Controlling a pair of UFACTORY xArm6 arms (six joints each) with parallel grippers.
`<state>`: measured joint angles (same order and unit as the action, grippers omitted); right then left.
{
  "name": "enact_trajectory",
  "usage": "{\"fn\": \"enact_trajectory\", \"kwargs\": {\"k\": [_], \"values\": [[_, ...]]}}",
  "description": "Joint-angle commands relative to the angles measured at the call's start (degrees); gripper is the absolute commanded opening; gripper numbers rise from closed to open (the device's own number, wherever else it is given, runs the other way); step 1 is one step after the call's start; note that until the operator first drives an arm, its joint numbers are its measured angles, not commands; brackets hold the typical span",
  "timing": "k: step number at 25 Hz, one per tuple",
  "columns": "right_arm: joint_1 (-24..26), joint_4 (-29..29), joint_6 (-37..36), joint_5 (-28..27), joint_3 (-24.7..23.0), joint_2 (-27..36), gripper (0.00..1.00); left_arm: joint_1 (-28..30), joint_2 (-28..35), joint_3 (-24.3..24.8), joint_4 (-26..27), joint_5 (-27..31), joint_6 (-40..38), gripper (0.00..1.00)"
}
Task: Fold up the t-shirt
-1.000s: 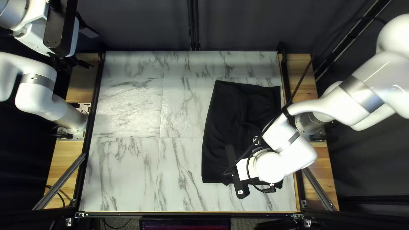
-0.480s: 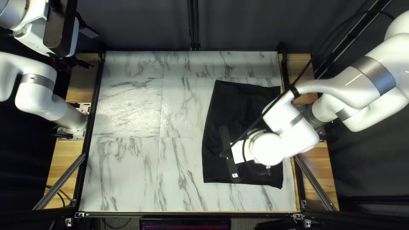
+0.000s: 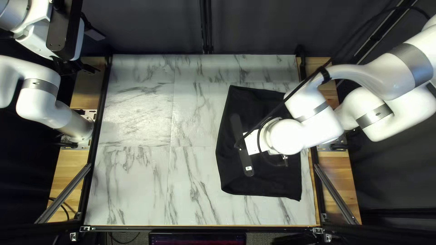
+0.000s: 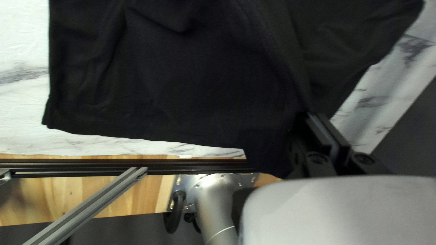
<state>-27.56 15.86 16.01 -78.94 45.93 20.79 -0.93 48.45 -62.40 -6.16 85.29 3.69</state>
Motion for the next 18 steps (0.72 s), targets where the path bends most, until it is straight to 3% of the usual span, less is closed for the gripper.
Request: {"fn": "enact_trajectory", "kwargs": {"k": [1,6,18], "values": [[-2.39,0.92,2.49,0.39,-1.06,-0.07,0.0,0.0,0.0,0.0,0.0,0.0,0.0,1.0],[-4.58,1.1,4.07,-2.39,-0.62,1.5,0.0,0.0,0.0,0.0,0.0,0.0,0.0,1.0],[3.01,5.16,-4.4,-2.33,2.37,0.81,0.0,0.0,0.0,0.0,0.0,0.0,0.0,1.0]]}}
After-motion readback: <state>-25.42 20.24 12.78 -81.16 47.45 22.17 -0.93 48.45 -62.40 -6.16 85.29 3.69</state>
